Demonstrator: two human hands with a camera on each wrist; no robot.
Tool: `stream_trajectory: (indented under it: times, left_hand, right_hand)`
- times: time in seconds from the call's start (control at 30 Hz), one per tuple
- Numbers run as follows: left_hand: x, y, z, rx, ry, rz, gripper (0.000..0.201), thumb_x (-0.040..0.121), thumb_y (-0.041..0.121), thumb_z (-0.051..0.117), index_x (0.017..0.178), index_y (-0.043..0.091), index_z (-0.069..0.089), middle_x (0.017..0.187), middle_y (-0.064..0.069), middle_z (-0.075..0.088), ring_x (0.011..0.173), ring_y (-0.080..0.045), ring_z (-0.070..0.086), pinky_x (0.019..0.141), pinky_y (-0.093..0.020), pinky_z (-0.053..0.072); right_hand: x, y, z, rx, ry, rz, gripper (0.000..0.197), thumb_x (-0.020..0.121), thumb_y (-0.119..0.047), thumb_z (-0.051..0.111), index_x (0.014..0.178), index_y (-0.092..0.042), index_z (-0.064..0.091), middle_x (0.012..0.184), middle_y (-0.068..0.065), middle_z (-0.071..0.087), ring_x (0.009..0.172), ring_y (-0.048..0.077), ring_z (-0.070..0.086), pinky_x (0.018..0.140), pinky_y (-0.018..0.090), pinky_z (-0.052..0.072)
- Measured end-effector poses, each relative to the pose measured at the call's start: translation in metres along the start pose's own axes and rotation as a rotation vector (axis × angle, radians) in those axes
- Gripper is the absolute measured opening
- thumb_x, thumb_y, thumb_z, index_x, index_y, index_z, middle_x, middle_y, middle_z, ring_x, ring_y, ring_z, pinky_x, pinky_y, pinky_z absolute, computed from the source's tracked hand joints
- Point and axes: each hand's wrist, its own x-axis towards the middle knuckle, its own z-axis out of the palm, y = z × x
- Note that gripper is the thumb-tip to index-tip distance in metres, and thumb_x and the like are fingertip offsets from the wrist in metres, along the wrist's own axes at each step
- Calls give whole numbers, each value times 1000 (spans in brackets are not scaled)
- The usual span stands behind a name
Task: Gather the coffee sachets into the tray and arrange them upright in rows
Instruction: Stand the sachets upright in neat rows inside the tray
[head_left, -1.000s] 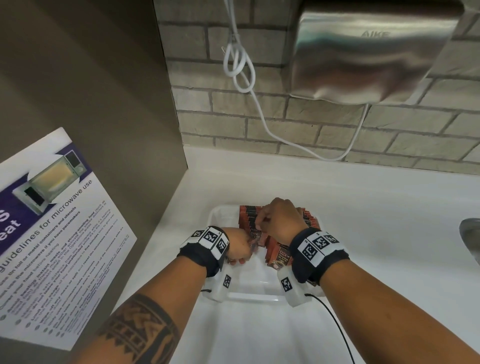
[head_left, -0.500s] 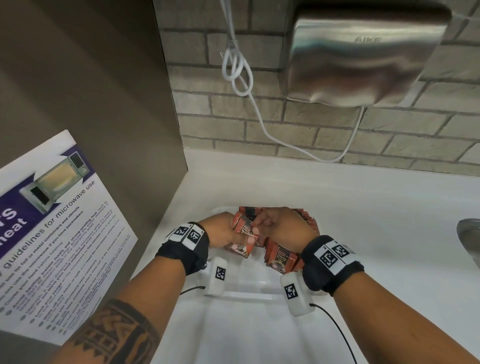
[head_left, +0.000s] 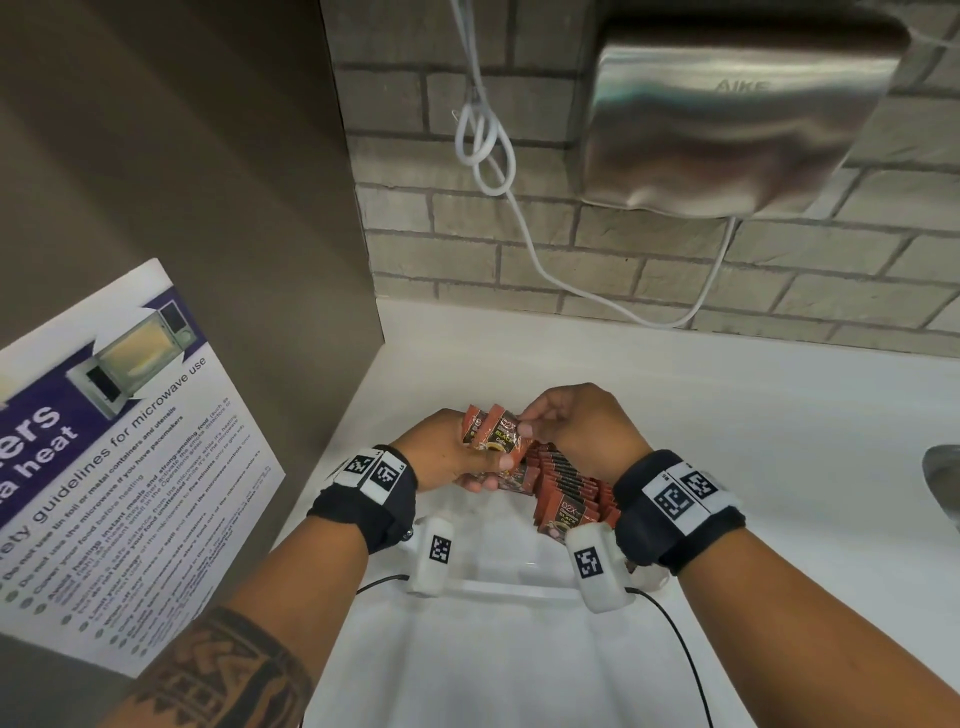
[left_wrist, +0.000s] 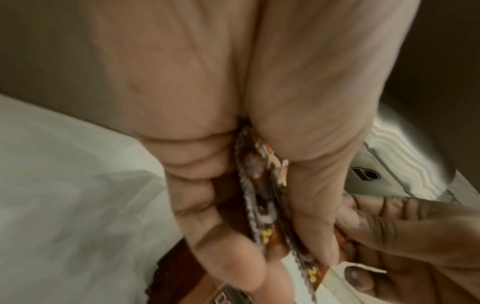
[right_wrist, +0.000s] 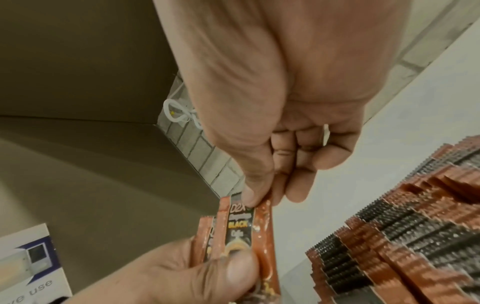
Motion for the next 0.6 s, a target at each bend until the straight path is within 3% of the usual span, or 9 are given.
stream_trajectory:
  times: [0.07, 0.13, 0.23, 0.37, 0.47, 0.53, 0.6]
  left_hand:
    - [-2, 2, -7, 188, 26, -85, 22, 91, 29, 75, 105, 12, 71, 88, -13, 75, 74, -18, 71, 77, -38, 61]
    - [-5, 6, -13, 525, 2, -235, 26, 93, 38, 68, 95, 13, 70, 76, -7, 72, 65, -16, 68, 70, -31, 59]
    - [-6, 12, -13, 868, -67, -379, 32, 92, 40, 63, 93, 10, 74, 77, -2, 69, 61, -17, 64, 68, -28, 55]
    - [-2, 16, -3, 1073, -69, -423, 29, 96, 39, 58, 85, 13, 68, 75, -1, 65, 55, -13, 55, 55, -23, 46]
    - [3, 16, 10, 1183, -189, -388, 30, 97, 36, 53, 78, 14, 58, 73, -2, 59, 59, -15, 52, 56, -25, 43]
    - [9, 14, 20, 1195, -308, -364, 28, 99, 35, 52, 85, 12, 60, 79, -3, 62, 60, -15, 52, 58, -26, 43]
    - [15, 9, 28, 1137, -376, -376, 32, 97, 38, 54, 105, 11, 67, 84, 0, 66, 59, -13, 54, 58, -26, 45]
  right_hand:
    - [0, -2, -2, -57, 23, -6, 4, 86, -23, 77, 87, -20, 76, 85, -5, 74, 82, 10, 67, 72, 20, 48]
    - [-2, -3, -4, -136, 8, -14, 3, 86, -23, 76, 88, -20, 77, 85, -8, 73, 82, 7, 65, 68, 15, 44]
    - [-2, 1, -2, -206, -19, -15, 4, 86, -23, 75, 83, -25, 76, 84, -13, 70, 80, 2, 63, 67, 14, 43]
    - [4, 10, 6, -341, -1, -8, 13, 82, -27, 73, 73, -35, 77, 78, -18, 69, 81, 6, 62, 83, 34, 52]
    - [4, 13, 16, -433, -25, -14, 17, 82, -23, 65, 75, -31, 79, 79, -13, 71, 76, 11, 63, 79, 37, 56]
    - [5, 16, 23, -503, -14, -28, 22, 78, -24, 58, 73, -29, 79, 80, -10, 70, 76, 15, 62, 75, 38, 57]
    - [8, 19, 29, -563, -27, -20, 22, 76, -23, 56, 71, -28, 77, 82, -9, 69, 79, 17, 63, 76, 37, 57]
